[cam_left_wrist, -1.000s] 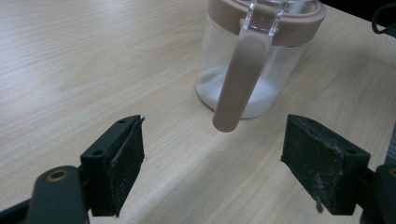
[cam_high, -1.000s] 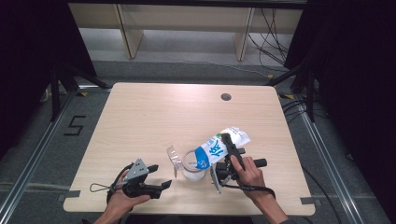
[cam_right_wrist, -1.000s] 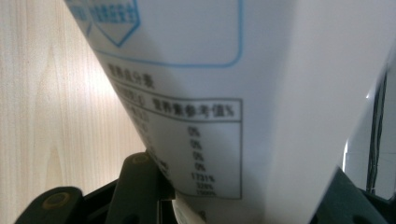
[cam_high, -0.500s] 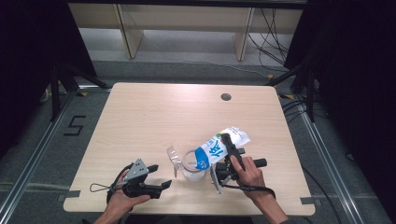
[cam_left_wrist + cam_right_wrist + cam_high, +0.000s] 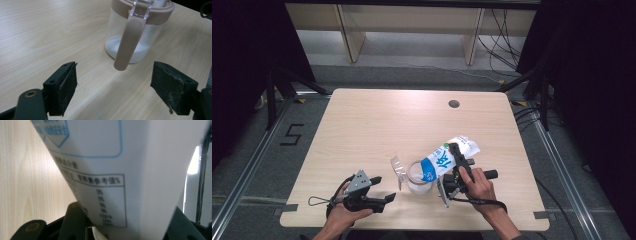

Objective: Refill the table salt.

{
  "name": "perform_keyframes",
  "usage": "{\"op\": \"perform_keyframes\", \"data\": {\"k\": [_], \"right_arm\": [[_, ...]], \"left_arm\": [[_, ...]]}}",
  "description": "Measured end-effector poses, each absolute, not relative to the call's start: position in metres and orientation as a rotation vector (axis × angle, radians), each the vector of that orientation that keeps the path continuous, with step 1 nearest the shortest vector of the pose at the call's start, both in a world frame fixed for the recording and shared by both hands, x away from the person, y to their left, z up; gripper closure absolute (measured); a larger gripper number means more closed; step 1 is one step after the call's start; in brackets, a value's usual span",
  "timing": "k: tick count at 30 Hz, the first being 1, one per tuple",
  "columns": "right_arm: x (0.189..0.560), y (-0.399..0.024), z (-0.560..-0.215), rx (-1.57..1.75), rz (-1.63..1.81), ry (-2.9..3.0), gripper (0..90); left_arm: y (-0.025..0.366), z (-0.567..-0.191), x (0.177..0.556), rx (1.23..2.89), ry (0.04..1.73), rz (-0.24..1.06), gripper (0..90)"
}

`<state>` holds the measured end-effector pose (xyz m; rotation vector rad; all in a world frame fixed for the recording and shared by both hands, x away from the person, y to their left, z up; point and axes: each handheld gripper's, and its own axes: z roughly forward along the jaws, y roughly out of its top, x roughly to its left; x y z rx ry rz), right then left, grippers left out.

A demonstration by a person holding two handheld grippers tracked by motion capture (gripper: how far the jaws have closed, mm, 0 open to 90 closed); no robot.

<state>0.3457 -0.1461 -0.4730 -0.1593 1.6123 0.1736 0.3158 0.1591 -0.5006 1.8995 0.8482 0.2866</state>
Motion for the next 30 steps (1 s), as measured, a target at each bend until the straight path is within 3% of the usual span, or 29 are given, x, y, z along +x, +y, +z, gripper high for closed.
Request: {"op": "perform_keyframes", "data": {"k": [30], "right_arm": [[0.3471, -0.1470, -0.4744, -0.151, 0.214, 1.609, 61.3]], "left_arm": [[0.1591, -0.5009, 0.3159, 1.897, 0.846, 0.283, 20.3]]}}
